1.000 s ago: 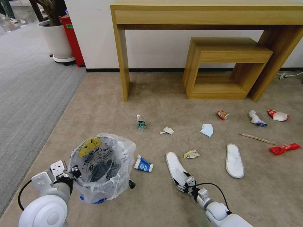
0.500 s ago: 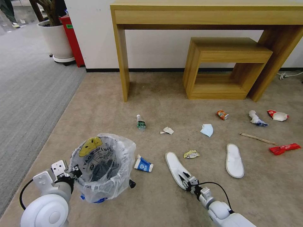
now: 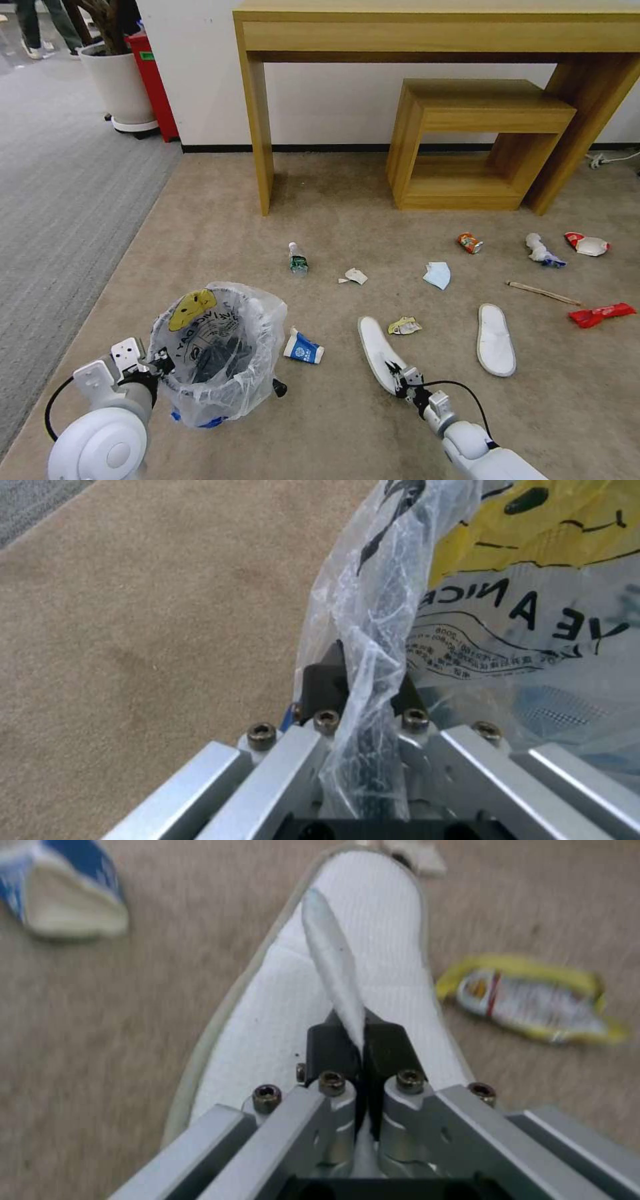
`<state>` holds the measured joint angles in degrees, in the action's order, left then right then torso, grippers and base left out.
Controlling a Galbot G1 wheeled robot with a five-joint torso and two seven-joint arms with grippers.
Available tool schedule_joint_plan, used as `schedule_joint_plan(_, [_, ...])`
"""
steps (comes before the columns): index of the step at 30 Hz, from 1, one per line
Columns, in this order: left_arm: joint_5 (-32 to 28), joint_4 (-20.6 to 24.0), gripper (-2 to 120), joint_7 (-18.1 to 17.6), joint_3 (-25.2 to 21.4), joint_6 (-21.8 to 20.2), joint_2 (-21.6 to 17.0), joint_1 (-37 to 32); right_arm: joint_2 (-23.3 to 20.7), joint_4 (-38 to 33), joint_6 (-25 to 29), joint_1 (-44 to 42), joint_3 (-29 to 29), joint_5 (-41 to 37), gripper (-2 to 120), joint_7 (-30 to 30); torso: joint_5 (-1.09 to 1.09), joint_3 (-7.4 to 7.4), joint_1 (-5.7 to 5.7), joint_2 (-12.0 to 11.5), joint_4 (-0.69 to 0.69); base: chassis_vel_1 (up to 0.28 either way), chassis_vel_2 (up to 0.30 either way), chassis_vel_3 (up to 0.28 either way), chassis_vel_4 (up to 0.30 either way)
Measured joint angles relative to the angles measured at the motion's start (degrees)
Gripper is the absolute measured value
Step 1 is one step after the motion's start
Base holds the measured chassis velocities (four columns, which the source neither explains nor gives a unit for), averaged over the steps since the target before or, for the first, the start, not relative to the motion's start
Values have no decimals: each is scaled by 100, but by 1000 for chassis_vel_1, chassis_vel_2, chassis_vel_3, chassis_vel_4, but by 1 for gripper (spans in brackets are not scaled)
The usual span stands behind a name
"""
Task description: Pick up the trash bin and place the garbage on the floor into it.
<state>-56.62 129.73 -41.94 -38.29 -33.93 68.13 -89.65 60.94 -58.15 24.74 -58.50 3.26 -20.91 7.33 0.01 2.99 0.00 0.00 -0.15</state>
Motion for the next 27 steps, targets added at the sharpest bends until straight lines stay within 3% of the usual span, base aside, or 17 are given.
schedule_joint_plan(9, [27,-12,1,3,39,1,12,13,-415,-1069,400,-173,-371,-167,0,398,-1,0,0,0,-1,0,0,0,0])
schedule_joint_plan(13, [45,28,1,5,85,1,20,-4,-591,-1907,885,-75,-537,-530,0,923,-1,0,0,0,0,0,0,0,0])
schedule_joint_plan(19, [62,112,1,7,115,-10,35,-49,-749,-2928,881,137,-555,-784,0,1081,-1,0,0,0,-1,0,0,0,0])
schedule_joint_plan(21, [84,169,1,9,123,-18,41,-92,-864,-3584,826,484,-294,-883,0,1074,-2,0,0,0,0,0,0,0,0])
schedule_joint_plan(27, [74,273,1,10,117,-43,36,-136,-970,-3976,835,1398,608,-1152,0,955,-1,0,0,0,1,0,0,0,0])
